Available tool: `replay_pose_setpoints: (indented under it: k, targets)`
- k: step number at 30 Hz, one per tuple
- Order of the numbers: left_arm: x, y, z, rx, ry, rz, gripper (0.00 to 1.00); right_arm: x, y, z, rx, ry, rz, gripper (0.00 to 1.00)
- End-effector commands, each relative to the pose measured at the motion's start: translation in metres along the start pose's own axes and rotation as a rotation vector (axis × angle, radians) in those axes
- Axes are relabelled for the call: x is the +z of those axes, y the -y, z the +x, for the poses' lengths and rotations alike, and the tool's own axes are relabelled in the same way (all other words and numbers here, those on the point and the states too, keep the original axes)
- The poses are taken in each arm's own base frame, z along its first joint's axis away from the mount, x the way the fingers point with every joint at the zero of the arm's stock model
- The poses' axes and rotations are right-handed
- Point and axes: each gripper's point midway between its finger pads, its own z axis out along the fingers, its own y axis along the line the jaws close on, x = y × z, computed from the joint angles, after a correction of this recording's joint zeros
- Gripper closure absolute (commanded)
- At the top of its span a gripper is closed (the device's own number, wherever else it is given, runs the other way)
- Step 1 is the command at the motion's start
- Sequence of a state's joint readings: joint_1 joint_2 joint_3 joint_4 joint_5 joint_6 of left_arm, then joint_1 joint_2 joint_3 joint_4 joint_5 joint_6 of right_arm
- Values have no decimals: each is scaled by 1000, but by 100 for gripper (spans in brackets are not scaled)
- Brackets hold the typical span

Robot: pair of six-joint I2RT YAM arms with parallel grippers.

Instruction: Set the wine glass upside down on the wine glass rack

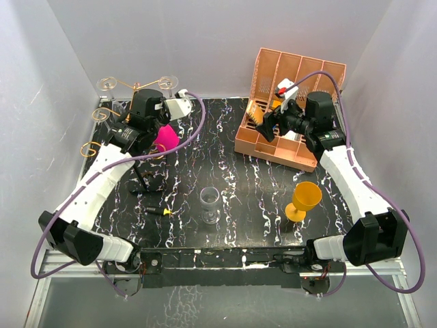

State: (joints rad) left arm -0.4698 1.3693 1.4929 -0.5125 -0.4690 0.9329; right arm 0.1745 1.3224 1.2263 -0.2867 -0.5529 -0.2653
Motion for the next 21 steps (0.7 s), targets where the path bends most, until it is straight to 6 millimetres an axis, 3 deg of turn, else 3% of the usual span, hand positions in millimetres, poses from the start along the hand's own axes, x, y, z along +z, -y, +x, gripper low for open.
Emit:
replay_pose_setpoints:
  k: [1, 21]
  targets:
    - [-1, -11, -3, 19, 3, -54, 100, -5, 2, -15, -52, 56, 12, 11]
    - [19, 3, -17, 95, 11, -45, 100, -2, 1, -9, -50, 47, 2, 11]
